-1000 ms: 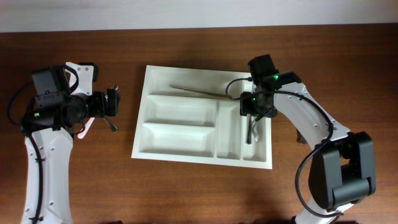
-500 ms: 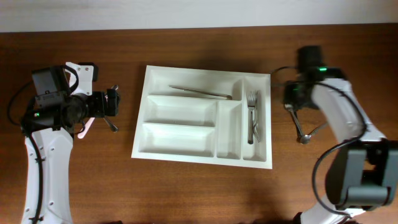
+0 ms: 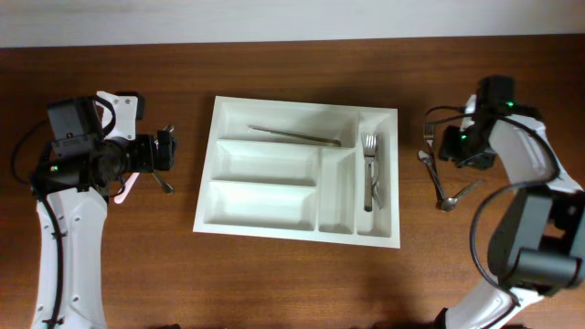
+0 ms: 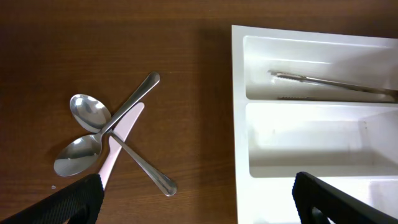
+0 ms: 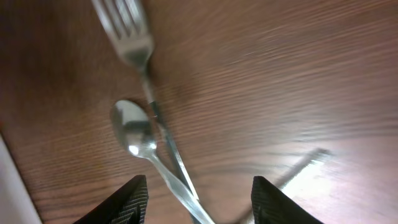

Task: Pack container
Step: 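Position the right gripper over the spoon and grasp it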

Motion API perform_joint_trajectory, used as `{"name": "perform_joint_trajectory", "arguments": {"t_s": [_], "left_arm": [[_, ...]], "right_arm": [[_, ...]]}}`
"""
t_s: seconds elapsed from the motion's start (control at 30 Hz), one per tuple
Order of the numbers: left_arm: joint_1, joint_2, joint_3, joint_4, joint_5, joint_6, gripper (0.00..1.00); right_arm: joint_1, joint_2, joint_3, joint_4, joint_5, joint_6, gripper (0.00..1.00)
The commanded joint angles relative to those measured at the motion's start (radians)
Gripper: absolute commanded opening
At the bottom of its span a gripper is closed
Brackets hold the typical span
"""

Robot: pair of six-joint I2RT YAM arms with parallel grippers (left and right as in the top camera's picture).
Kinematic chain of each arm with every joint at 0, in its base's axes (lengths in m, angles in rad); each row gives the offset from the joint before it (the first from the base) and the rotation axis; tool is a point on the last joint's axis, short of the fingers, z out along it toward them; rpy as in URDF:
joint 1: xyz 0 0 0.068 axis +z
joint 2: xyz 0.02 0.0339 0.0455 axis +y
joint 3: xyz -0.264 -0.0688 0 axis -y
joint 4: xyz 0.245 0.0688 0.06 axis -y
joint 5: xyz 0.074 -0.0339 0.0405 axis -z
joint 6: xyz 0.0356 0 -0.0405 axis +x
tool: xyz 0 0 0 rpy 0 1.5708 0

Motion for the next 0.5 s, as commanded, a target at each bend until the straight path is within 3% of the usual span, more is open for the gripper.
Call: {"name": "perform_joint_trajectory", "arguments": {"t_s": [0.0, 0.47], "left_arm": [[0.003, 0.003, 0.016, 0.002, 0.018, 0.016, 0.99], [0.003, 0.003, 0.016, 0.003, 0.018, 0.016, 0.99]], "right_arm": [[0.025, 0.049, 0.009, 0.003, -0.039, -0.031, 0.54], [0.027, 0.071, 0.009, 0.047, -0.039, -0.139, 0.54]]}}
